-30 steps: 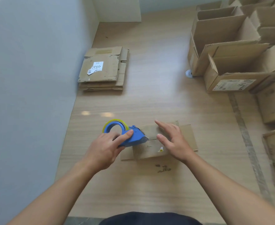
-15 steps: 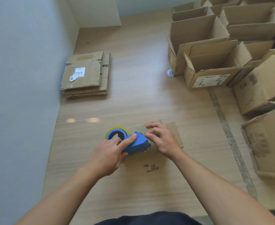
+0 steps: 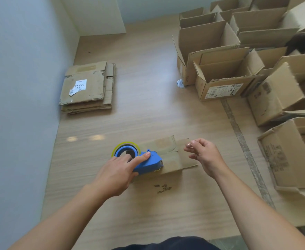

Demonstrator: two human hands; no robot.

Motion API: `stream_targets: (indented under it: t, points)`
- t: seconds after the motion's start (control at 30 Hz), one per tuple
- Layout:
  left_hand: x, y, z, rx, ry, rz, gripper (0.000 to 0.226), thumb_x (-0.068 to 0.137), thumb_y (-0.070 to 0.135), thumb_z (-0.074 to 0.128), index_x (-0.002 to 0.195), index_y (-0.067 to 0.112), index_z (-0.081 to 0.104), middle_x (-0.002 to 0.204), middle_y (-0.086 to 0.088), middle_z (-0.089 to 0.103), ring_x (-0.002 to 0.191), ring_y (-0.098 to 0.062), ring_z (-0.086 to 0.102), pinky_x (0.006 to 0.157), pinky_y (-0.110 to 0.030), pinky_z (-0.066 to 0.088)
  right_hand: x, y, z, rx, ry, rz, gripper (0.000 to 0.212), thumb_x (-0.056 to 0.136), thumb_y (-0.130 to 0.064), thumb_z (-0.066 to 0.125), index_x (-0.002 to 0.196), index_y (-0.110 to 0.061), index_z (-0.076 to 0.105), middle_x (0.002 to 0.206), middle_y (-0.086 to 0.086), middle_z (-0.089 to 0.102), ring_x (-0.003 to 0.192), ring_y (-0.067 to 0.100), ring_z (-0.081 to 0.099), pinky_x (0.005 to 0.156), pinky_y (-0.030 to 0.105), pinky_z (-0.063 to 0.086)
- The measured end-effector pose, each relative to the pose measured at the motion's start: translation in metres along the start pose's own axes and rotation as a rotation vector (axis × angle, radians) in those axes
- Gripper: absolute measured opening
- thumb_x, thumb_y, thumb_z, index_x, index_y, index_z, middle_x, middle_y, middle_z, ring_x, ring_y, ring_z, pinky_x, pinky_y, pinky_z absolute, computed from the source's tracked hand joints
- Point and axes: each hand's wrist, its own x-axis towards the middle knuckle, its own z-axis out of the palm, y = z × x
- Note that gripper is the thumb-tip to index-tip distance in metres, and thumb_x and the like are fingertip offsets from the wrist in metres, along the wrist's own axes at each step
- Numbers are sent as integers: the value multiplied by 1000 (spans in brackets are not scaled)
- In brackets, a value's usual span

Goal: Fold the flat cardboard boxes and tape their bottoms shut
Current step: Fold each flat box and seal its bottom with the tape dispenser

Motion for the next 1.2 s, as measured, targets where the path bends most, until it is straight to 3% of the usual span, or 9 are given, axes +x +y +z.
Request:
stream_targets:
  t: [0.23,0.5,0.63,0.7,0.77,0.83,0.97,1.1,1.2]
  points:
    - [0,0,0,12,-44,-38,68,103,40,40,147,56,-8,106,8,45,89,-22,47,83,-30,40,10,0,10,-73,-16,154,27,93,-11,66,76,-15,46,65,5,58,52,14,53,46,22,37]
    - [0,2,-2,12,-66,-49,69,103,41,39,145,59,-13,107,8,44,91,-21,47,86,-31,41,20,16,22,-187,47,215,22,93,-14,68,78,-14,51,65,6,60,49,14,50,46,22,37]
    - [2,3,-6,6,-79,-54,68,103,40,40,146,58,-10,107,7,43,90,-21,46,87,-32,41,16,22,36,-125,65,321,14,95,-24,65,103,-15,58,62,2,53,43,11,43,46,21,36]
    - [2,2,-6,-2,-86,-56,68,103,40,40,147,58,-9,107,8,44,91,-21,47,87,-31,40,13,23,36,-135,82,334,40,93,-32,67,128,-26,48,73,4,56,51,15,49,48,24,42]
    - [1,1,-4,-8,-87,-56,68,102,41,40,147,58,-8,106,8,43,90,-21,47,88,-32,41,10,18,33,-327,143,251,60,89,-35,70,140,-28,39,102,8,61,81,25,64,65,33,54]
    - [2,2,-3,-11,-77,-54,68,102,42,41,147,57,-8,105,9,43,90,-21,48,88,-32,41,8,12,34,-626,184,18,42,89,-28,68,127,-19,52,114,8,61,107,28,59,83,30,46]
    - [1,4,-6,-26,-56,-58,68,100,42,44,148,57,-1,99,8,43,85,-22,49,82,-31,41,0,6,49,-585,63,-147,6,93,-25,57,94,-20,60,92,-4,60,91,17,56,67,25,39]
    - [3,5,-8,-17,47,5,63,94,48,54,145,53,18,79,9,43,64,-20,46,62,-29,35,3,24,54,-625,33,-202,39,89,-33,69,122,-25,49,110,-2,50,97,18,55,84,28,43]
    - [10,3,-13,64,115,17,56,88,61,38,142,49,30,68,12,38,52,-17,46,51,-25,32,5,32,56,-600,75,-226,53,88,-32,71,133,-22,45,105,0,49,95,20,53,82,27,39]
